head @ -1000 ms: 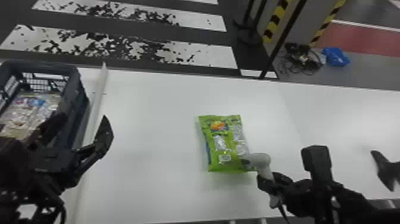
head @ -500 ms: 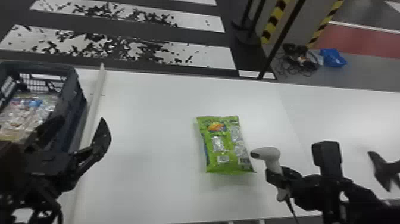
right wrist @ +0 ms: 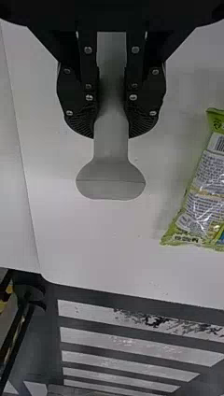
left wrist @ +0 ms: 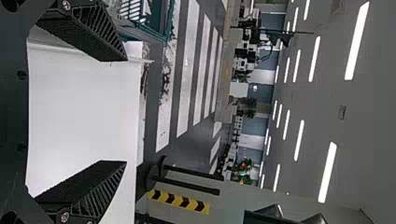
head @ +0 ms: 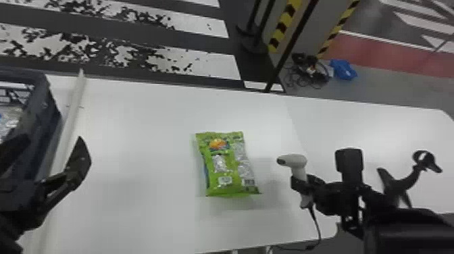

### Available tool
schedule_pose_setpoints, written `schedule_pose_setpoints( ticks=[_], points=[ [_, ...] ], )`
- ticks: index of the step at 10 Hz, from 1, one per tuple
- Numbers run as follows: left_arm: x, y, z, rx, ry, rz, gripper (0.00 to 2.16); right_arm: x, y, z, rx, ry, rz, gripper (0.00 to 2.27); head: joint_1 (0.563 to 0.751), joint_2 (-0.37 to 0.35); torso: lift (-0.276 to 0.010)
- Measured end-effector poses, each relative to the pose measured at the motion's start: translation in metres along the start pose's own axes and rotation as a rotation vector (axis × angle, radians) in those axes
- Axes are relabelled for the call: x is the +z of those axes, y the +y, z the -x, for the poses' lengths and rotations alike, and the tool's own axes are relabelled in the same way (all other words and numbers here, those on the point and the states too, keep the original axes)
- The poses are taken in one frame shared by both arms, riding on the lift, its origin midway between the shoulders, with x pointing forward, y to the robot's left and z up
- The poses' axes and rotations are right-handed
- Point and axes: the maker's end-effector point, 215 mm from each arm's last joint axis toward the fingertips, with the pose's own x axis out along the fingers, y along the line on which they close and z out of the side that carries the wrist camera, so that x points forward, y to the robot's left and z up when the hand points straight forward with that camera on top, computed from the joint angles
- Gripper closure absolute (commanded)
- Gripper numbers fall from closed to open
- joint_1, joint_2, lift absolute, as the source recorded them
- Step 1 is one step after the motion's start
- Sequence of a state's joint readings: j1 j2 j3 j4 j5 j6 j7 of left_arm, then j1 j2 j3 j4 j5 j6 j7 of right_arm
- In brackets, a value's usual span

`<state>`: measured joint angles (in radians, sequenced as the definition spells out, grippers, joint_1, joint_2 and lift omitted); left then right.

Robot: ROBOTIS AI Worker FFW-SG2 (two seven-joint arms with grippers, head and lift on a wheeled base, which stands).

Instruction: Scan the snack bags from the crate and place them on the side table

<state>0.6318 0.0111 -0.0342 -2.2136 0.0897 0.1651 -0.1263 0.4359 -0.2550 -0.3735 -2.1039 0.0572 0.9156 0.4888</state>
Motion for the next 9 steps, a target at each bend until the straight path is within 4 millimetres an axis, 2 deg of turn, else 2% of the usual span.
schedule_pose_setpoints(
  ticks=[4, 6, 8, 9],
  points=[
    [0.001, -0.007, 0.001, -0.016, -0.001, -0.003, 0.09, -0.017, -0.023, -0.024, -0.022, 0.025, -0.023, 2.24, 0.695, -0.35, -0.094],
    [0.002, -0.008, 0.001, -0.018, -0.001, -0.005, 0.09, -0.021, -0.027, -0.03, -0.025, 0.027, -0.027, 2.23, 0.695, -0.35, -0.094],
    [0.001, -0.009, 0.002, -0.02, 0.0, -0.005, 0.09, -0.025, -0.029, -0.033, -0.027, 0.031, -0.026, 2.08, 0.695, -0.35, -0.094],
    [0.001, -0.009, 0.002, -0.02, 0.002, -0.004, 0.09, -0.026, -0.03, -0.034, -0.028, 0.026, -0.027, 1.83, 0.695, -0.35, -0.094]
  ],
)
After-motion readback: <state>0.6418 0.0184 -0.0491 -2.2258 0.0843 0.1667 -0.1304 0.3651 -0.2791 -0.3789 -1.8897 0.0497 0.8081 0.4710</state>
